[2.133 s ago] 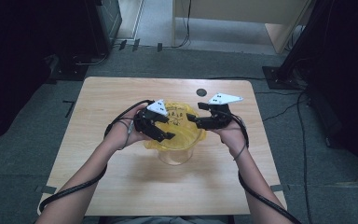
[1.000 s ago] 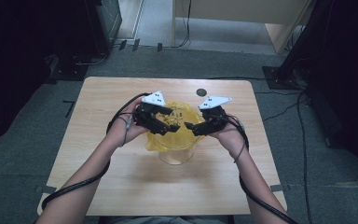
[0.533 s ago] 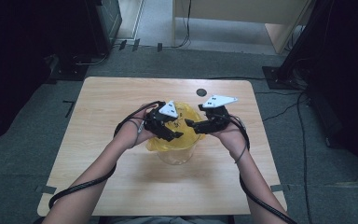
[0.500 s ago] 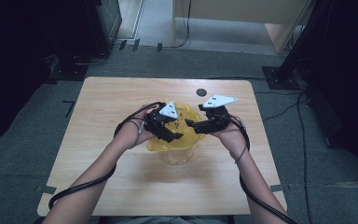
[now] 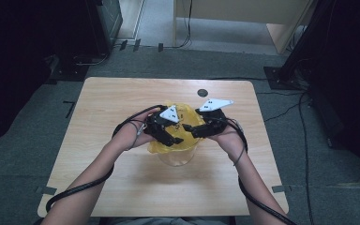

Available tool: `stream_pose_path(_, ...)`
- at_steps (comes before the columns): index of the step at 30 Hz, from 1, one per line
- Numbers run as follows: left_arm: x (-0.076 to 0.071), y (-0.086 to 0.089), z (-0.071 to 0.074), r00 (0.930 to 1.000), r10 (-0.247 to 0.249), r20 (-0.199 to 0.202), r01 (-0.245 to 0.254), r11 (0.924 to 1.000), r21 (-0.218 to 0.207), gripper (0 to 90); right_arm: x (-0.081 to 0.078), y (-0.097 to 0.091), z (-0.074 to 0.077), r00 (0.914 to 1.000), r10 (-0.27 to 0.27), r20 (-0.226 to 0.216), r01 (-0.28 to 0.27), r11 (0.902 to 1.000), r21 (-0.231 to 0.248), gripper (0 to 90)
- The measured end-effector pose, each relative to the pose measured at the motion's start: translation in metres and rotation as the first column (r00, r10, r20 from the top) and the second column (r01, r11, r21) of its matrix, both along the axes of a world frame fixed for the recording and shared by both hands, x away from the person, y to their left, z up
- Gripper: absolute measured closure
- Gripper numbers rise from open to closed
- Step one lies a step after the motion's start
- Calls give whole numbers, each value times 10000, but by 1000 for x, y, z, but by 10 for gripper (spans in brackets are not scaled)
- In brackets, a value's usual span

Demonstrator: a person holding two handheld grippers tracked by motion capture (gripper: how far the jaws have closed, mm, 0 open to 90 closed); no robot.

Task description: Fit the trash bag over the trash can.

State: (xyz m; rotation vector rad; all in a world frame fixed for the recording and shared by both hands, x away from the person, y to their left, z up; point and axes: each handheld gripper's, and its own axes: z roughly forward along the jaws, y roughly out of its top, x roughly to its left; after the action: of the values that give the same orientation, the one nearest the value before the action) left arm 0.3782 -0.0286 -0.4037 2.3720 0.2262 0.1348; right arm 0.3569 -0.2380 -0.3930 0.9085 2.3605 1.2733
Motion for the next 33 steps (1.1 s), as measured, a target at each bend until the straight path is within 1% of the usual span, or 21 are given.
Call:
stream_pose_path(1, 1, 1, 0, 10000, -67, -60, 66, 9998, -201, 234, 0, 1, -1, 10000, 14, -62, -14, 10000, -26, 210)
stream_pose_path(2, 2, 3, 1, 9999, -59, -151, 51, 9988, -492, 221, 0, 1, -2, 10000, 28, -67, -29, 10000, -95, 210)
stream_pose_path(3, 3, 4, 3, 9992, 97, -377, -125, 9970, -762, 203, 0, 2, -3, 9999, 80, -65, -81, 9998, -181, 210)
stream_pose_path(4, 4, 6, 6, 9982, 292, -526, -346, 9937, -1066, 202, 0, 2, -3, 9999, 108, -68, -110, 9996, -243, 210)
stream_pose_path(6, 5, 10, 14, 9968, 457, -660, -558, 9855, -1604, 202, 0, 1, -3, 9999, 153, -43, -154, 9995, -263, 210)
stream_pose_path(8, 7, 15, 23, 9957, 654, -656, -773, 9768, -1997, 202, 0, 1, -2, 10000, 74, -25, -75, 9998, -207, 210)
stream_pose_path(10, 6, 21, 31, 9958, 798, -441, -877, 9705, -2247, 202, 0, -1, -1, 10000, 44, -12, -44, 9998, -205, 210)
stream_pose_path(12, 5, 29, 35, 9954, 916, -281, -956, 9681, -2317, 202, 0, -1, -1, 10000, 42, 44, -41, 9998, -199, 210)
stream_pose_path(14, 3, 36, 35, 9953, 938, -242, -968, 9664, -2380, 203, -1, -2, -2, 10000, -10, -35, 10, 9997, -223, 210)
stream_pose_path(15, 2, 39, 33, 9951, 950, -260, -984, 9677, -2321, 203, -1, -3, -3, 10000, -9, -26, 8, 9998, -212, 211)
stream_pose_path(17, -1, 45, 30, 9958, 917, -76, -911, 9707, -2223, 203, -1, -4, -5, 10000, -41, -50, 40, 9998, -219, 211)
stream_pose_path(20, -4, 54, 27, 9957, 924, 16, -895, 9686, -2319, 202, -2, -5, -5, 9999, -99, -115, 97, 9999, -132, 211)
stream_pose_path(22, -6, 61, 26, 9948, 1018, -71, -1003, 9628, -2509, 203, -3, -6, -5, 9999, -113, -88, 113, 9999, -41, 211)
stream_pose_path(24, -8, 68, 26, 9948, 1011, -139, -1012, 9593, -2636, 202, -4, -8, -4, 9999, -122, -66, 122, 9999, 34, 211)
stream_pose_path(25, -9, 72, 26, 9944, 1045, -161, -1050, 9586, -2646, 202, -4, -9, -4, 9999, -149, -68, 150, 9999, 81, 211)
stream_pose_path(27, -11, 80, 25, 9941, 1088, -40, -1060, 9586, -2643, 202, -6, -11, -4, 9998, -180, -66, 181, 9997, 139, 211)
stream_pose_path(29, -13, 88, 23, 9937, 1115, -46, -1083, 9534, -2815, 202, -7, -14, -5, 9998, -209, -66, 211, 9995, 252, 211)
stream_pose_path(30, -14, 92, 22, 9927, 1201, -142, -1191, 9507, -2863, 202, -8, -15, -6, 9997, -219, -107, 223, 9993, 312, 211)
stream_pose_path(32, -14, 98, 19, 9904, 1358, -240, -1366, 9429, -3037, 202, -8, -18, -7, 9994, -302, -145, 308, 9986, 433, 210)
stream_pose_path(33, -15, 101, 18, 9894, 1427, -269, -1440, 9403, -3082, 202, -8, -19, -8, 9993, -318, -172, 325, 9986, 419, 211)
